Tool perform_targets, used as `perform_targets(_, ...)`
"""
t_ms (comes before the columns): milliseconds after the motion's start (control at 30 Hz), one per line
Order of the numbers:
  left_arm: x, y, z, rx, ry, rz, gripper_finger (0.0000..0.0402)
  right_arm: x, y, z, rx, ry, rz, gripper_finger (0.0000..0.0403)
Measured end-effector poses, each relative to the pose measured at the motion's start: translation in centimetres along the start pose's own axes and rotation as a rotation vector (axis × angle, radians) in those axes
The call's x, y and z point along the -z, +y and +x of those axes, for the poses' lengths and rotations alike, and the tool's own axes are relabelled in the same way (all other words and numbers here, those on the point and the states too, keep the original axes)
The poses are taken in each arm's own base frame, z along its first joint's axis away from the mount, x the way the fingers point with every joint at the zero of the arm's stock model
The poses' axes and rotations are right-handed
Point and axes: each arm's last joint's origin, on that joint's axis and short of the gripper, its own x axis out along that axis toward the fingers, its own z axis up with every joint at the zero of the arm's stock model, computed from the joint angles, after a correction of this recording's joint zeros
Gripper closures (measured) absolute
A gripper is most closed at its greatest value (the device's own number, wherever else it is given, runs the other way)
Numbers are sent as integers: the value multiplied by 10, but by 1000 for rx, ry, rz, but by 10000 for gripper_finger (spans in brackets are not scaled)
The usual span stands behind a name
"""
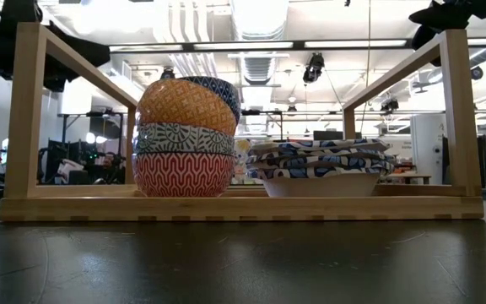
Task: Place and stack bowls onto a shelf
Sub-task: Return to Home Position
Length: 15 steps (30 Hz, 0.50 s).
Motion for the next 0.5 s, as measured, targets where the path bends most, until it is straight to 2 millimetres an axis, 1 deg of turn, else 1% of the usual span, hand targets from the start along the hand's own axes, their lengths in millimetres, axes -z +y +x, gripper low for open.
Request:
perform_targets(300, 2, 1, 0, -29, 24, 50, 267, 0, 0, 0, 0, 0, 0, 271)
perform_targets(500, 2, 1, 0, -29, 23, 50, 267, 0, 0, 0, 1, 0, 0, 271)
